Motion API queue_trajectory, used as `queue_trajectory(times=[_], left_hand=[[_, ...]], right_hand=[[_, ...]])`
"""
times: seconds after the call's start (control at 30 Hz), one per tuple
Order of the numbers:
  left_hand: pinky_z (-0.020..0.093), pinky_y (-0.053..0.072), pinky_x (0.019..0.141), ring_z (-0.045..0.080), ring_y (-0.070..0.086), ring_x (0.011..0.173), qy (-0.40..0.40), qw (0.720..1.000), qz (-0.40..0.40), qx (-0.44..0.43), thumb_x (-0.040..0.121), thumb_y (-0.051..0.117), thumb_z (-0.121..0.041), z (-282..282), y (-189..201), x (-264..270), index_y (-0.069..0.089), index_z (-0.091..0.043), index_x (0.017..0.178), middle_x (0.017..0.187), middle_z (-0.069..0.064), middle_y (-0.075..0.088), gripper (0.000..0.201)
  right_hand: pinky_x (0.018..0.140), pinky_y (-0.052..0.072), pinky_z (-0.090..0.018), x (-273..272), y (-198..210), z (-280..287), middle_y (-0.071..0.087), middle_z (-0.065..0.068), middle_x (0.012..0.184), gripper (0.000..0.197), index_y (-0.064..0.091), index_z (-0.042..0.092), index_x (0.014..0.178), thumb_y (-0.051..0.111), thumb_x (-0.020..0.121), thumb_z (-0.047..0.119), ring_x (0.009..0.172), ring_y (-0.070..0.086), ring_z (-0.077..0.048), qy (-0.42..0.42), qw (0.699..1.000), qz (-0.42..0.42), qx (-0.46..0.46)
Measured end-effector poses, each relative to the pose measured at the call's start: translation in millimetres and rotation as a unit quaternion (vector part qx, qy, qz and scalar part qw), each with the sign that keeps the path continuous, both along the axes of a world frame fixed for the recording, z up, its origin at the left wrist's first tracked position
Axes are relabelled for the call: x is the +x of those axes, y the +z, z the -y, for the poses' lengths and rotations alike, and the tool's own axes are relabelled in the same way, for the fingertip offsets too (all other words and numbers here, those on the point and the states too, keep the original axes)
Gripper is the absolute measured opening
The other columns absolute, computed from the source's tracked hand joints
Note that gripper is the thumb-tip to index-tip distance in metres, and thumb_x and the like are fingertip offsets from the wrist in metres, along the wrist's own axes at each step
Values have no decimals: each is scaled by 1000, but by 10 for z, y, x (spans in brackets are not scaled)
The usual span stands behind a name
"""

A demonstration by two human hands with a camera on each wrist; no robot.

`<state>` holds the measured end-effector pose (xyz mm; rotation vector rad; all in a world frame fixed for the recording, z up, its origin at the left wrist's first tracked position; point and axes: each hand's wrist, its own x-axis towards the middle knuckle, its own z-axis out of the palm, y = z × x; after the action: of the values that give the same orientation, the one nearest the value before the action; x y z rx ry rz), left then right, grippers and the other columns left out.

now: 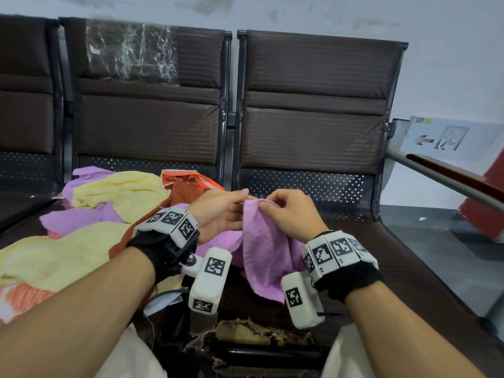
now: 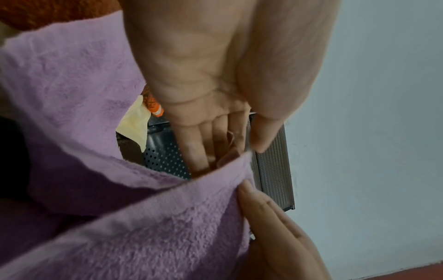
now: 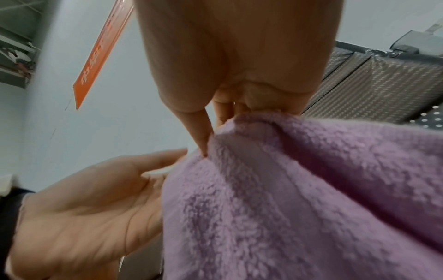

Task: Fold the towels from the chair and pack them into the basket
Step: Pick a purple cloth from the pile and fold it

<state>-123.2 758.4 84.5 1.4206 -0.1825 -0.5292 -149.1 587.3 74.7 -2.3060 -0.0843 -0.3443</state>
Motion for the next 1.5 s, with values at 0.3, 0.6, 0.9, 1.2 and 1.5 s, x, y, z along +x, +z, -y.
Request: queue_trajectory(times=[0.3,0.6,0.9,1.2,1.5], left_hand=[[29,57,71,16,66,79,93,983,143,64,91,54,0,-50,-27,-16,68,-6,97,88,11,70,16],[33,43,75,18,51,77,221,963,156,8,94,41,6,-341,95,34,62,-11,81,81,11,58,31],[11,46,63,15,56,73,277,935,186,122,83,42,11,-795,20,19,63,-7,74,83,6,63,29],[23,33,93,23,53,111,229,919,224,229,93,39,-1,-806,-109,45,65,-5,91,114,14,63,26],[22,36,84,25,55,107,351,875,246,223,94,39,-6,-808,-62,213,66,-3,97,113,13,64,27]], right_hand=[[59,40,-15,-14,-11,90,63,10,67,20,66,24,72,68,83,40,63,54,-1,49,998,9,-31],[55,33,-27,-96,-80,429,45,6,56,39,55,11,64,69,81,43,53,39,-6,115,973,-67,-188],[71,40,-27,-342,-89,537,63,-1,86,9,61,16,90,53,92,18,82,56,-17,83,940,-152,-294],[71,39,-21,-366,-88,453,63,0,87,16,64,17,89,61,77,7,82,54,-13,47,944,-103,-311],[69,42,-24,-167,-140,564,64,0,74,9,66,18,77,62,77,10,72,57,-16,-153,976,35,-148]])
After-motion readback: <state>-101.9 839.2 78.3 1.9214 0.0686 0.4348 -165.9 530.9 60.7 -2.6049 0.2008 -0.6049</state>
